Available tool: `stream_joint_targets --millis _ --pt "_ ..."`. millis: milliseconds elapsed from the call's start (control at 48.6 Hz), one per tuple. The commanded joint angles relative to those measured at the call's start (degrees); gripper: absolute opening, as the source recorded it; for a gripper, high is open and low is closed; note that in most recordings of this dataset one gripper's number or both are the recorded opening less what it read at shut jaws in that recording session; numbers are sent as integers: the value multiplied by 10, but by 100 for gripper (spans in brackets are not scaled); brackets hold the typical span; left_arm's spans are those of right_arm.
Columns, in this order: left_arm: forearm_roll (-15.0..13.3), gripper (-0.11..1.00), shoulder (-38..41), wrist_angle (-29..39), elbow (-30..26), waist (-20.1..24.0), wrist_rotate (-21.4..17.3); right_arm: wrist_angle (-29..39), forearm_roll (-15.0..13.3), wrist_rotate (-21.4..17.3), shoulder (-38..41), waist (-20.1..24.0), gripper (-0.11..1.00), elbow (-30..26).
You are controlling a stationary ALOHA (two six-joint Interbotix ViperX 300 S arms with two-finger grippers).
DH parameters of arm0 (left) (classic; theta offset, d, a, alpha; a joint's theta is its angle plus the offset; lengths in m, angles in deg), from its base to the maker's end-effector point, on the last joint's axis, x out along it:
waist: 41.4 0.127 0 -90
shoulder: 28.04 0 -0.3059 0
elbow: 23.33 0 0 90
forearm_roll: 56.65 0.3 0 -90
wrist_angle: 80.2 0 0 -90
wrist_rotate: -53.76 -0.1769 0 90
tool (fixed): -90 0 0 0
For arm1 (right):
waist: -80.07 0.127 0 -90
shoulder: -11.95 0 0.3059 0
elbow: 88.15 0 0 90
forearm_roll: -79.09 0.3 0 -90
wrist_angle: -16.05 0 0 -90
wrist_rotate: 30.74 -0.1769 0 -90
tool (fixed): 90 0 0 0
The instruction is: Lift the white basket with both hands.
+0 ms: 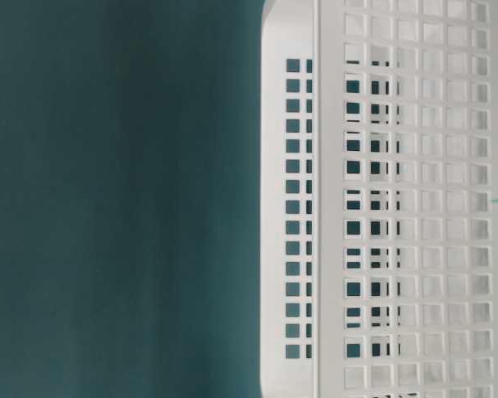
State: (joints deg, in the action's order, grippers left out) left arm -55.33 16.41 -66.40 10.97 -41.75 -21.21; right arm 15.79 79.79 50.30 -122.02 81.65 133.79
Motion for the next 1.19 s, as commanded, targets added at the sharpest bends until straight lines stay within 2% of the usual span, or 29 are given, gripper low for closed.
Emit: stream_joint_targets --millis 0,144,1173 --pt "3 90 1 -5 -7 -2 -16 9 -2 2 -1 -1 90 -4" --pt "3 90 -4 -5 -6 -2 -33 15 -2 2 -7 0 90 -4" --pt "3 90 -9 -5 11 -2 -33 19 0 1 2 1 90 1"
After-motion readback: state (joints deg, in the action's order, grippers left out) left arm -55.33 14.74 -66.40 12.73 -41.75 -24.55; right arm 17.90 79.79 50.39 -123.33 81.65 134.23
